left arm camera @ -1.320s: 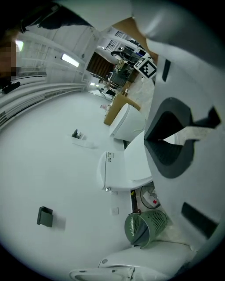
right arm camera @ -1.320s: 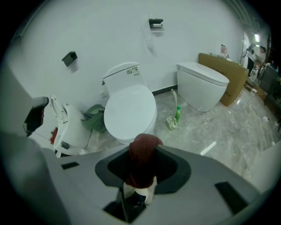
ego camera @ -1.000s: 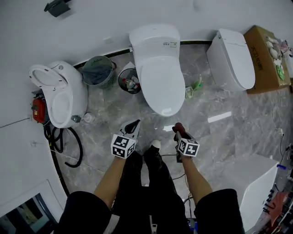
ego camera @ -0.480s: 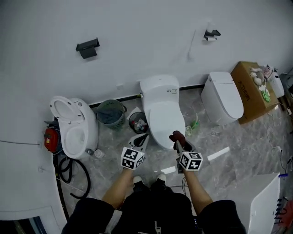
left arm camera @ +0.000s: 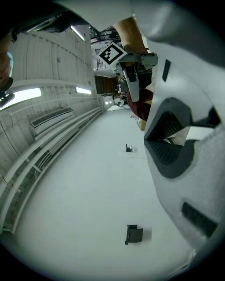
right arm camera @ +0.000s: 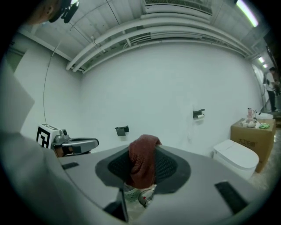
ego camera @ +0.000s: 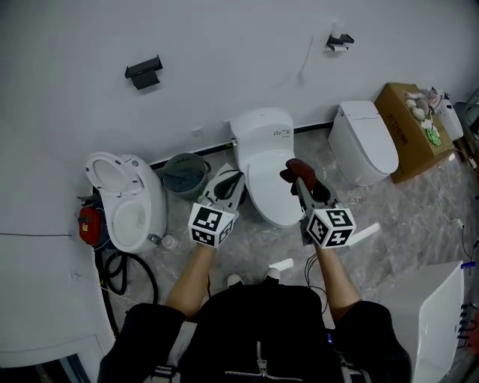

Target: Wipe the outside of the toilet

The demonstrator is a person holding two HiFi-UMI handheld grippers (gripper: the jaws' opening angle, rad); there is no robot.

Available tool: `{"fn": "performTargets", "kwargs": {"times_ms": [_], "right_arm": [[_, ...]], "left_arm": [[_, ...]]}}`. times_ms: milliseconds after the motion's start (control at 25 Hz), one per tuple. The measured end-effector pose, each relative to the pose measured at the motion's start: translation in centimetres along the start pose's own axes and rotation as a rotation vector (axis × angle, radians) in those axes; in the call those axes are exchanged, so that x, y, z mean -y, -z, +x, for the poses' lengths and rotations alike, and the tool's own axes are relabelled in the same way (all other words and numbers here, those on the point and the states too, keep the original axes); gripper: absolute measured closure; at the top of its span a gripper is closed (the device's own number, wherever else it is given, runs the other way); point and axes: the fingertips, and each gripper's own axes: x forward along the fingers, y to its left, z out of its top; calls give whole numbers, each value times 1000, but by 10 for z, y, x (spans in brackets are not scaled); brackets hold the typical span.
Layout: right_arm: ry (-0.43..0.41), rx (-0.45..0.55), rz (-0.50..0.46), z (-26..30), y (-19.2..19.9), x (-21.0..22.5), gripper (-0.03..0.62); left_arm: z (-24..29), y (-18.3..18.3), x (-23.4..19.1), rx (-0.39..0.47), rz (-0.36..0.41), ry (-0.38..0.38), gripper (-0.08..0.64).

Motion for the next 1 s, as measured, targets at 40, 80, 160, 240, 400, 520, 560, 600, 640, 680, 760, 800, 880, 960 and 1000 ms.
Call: {"fn": "performTargets", "kwargs": {"times_ms": [40,80,160,240,400,520,560,600,640,680,760,800,880,960,1000], "right_arm": [[4,7,-4,-2,-1,-2,472],[9,12,-7,-4,0,-3,472],[17,16,-8,-7,3,-4,472],[21,11,-4,-9,8,-3,472],[32,4,-1,-13,15,-1,472],[29,5,-6,-15,17,-2,472],[27,6,-9,-16,17,-2,472],[26,8,-11,-16,17,-3,472],[24,10,-13,-16,16,-3,472],[22,12,-15,-16,15,-3,472],[19,14,-17,-16,15,-3,472],[19,12,-15,-17,16,-3,472],[18,7,-11,-17,17,-3,472],[19,2,-8,-17,18,-3,472],[20,0,-7,-16,18,-3,472]], "left_arm": [[-1,-2,-1,3,0,3,560],[-2,-1,0,3,-2,4,560],[-4,3,2,-2,-7,6,560],[-5,6,5,-7,-10,8,560],[-6,12,10,-16,-17,15,560],[-5,14,12,-21,-21,17,560],[-5,15,12,-21,-22,15,560],[-5,15,12,-21,-24,14,560],[-4,15,12,-20,-26,11,560],[-4,15,12,-19,-27,10,560],[-2,16,12,-21,-28,9,560],[-2,17,13,-22,-30,9,560],[-2,18,13,-23,-36,9,560],[-2,18,12,-23,-39,10,560],[-2,18,12,-23,-41,10,560]]}}
